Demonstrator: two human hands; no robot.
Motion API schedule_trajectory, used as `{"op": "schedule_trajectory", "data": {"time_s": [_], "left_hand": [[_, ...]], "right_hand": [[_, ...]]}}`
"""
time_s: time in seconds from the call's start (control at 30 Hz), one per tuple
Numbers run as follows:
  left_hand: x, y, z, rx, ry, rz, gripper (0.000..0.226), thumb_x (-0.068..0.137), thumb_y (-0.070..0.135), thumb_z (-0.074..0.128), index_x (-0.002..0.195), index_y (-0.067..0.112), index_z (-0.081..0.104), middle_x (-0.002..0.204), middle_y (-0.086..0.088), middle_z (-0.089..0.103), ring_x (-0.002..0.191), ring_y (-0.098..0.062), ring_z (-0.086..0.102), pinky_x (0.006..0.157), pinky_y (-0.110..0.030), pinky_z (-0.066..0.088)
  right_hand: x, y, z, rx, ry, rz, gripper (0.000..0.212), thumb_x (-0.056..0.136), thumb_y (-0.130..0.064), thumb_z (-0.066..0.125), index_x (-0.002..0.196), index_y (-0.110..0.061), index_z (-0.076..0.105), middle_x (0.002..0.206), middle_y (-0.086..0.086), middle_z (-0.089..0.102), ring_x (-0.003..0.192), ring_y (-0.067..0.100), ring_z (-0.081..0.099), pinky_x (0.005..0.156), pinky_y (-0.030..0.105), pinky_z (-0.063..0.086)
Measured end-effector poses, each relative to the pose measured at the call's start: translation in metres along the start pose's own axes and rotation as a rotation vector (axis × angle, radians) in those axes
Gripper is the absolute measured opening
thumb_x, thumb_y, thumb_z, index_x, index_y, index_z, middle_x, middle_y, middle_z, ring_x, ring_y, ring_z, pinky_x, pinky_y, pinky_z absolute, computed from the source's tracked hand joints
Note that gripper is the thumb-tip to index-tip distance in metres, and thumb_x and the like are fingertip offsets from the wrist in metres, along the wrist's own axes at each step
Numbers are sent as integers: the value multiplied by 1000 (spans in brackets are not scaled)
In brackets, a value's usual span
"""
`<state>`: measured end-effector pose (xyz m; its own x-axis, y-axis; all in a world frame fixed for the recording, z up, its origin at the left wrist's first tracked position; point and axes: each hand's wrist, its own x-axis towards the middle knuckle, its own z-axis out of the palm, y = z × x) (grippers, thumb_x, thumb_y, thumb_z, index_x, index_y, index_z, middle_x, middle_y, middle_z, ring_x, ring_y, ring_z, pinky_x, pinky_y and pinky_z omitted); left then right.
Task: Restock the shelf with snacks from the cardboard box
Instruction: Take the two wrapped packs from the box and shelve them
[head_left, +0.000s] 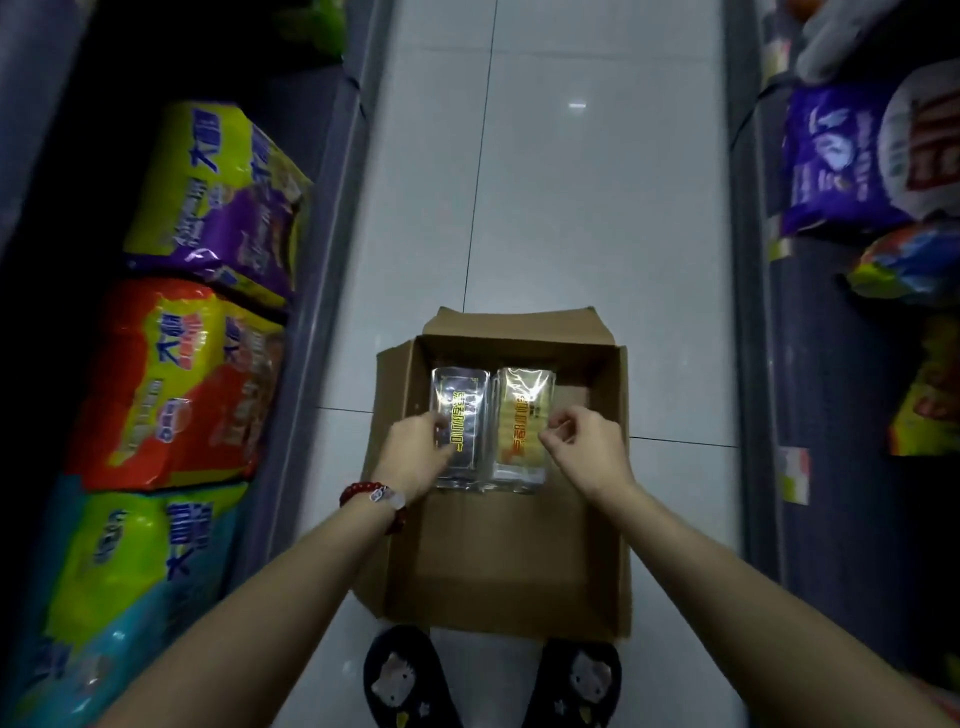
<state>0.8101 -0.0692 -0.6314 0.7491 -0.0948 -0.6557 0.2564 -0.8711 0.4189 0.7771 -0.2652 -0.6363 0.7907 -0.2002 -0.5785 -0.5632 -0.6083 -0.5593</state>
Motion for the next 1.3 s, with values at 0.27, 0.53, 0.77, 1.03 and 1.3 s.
{"op": "schedule_trajectory", "data": {"time_s": [0.27,0.53,0.77,1.03,1.3], "left_hand": [[83,-45,74,-44,3,-74,49,89,25,61,132,8,46,129,-12,54,115,-24,55,93,-29,46],[111,-57,118,-81,215,-135,74,90,22,59,149,8,17,154,-12,25,142,-27,24,114,-35,27],[121,-52,124,-229,283,-216,68,84,18,68,142,9,34,134,-15,39,129,-28,37,107,-33,35],[120,-55,117,-528,208,-183,61,79,18,73,131,30,43,126,-7,47,113,-24,52,101,-43,46],[108,-61,111,-823,72,-204,55,78,15,73,108,53,47,113,-6,67,105,-27,64,92,-54,51]], "right_hand": [[65,58,62,152,-19,89,32,89,-21,63,119,-16,55,97,-7,60,85,5,60,77,25,54],[102,82,106,235,99,183,58,82,-25,71,132,-13,45,125,3,53,108,19,59,88,31,51],[111,94,117,266,98,268,46,78,-19,74,118,-16,53,114,4,63,97,18,65,78,30,56],[105,101,108,398,19,264,39,74,-15,78,102,-18,51,97,-5,64,83,9,65,77,33,57],[93,90,103,604,-37,258,49,78,-11,73,118,-18,46,104,-3,65,95,16,66,85,41,55]]}}
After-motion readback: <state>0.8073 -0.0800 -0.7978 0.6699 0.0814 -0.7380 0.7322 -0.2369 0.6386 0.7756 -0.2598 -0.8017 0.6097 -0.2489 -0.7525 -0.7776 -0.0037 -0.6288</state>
